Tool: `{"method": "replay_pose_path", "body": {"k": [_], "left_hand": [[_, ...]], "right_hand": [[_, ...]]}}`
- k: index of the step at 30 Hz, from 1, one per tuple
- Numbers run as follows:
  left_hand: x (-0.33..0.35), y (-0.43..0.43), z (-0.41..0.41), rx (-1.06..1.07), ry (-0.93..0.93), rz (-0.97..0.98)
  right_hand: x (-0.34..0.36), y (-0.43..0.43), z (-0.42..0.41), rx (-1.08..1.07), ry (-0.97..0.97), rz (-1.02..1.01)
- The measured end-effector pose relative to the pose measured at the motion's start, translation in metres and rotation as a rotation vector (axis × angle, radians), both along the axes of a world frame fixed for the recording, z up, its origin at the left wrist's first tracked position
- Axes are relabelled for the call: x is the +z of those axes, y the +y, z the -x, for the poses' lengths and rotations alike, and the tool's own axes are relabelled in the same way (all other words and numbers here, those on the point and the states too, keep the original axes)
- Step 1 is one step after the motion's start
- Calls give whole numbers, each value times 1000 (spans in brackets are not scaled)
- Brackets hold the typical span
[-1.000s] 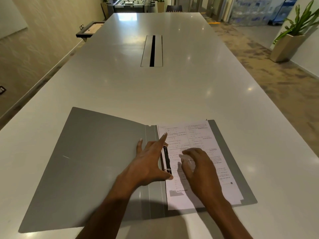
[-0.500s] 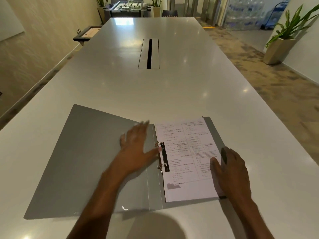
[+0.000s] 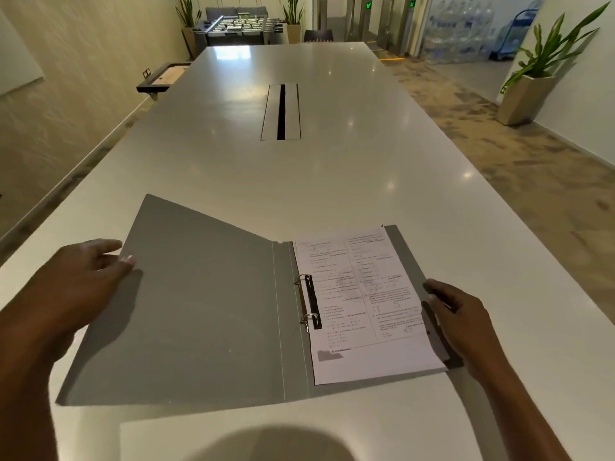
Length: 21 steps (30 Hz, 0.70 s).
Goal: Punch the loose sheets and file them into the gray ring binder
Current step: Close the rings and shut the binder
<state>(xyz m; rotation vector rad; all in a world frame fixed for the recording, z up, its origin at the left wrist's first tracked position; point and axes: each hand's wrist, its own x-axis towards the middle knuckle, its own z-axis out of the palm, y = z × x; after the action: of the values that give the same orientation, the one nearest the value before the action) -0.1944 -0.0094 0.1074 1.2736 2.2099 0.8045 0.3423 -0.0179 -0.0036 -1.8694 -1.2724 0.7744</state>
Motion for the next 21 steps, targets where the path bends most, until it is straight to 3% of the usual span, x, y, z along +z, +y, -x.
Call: {"method": "replay_pose_path", "body": {"k": [6, 10, 15, 17, 21], "left_hand": [[35, -5, -18, -64, -240, -136], [53, 11, -16, -132, -385, -104], [66, 4, -80, -264, -867, -153], [60, 2, -120, -358, -961, -207], [47, 23, -178, -403, -813, -308]], "right_hand": [[1, 0, 24, -14, 108, 4], [5, 6, 44, 18, 145, 29], [8, 15, 65, 76, 142, 18], [8, 17, 71, 100, 140, 18], [9, 17, 77, 130, 118, 13]]}}
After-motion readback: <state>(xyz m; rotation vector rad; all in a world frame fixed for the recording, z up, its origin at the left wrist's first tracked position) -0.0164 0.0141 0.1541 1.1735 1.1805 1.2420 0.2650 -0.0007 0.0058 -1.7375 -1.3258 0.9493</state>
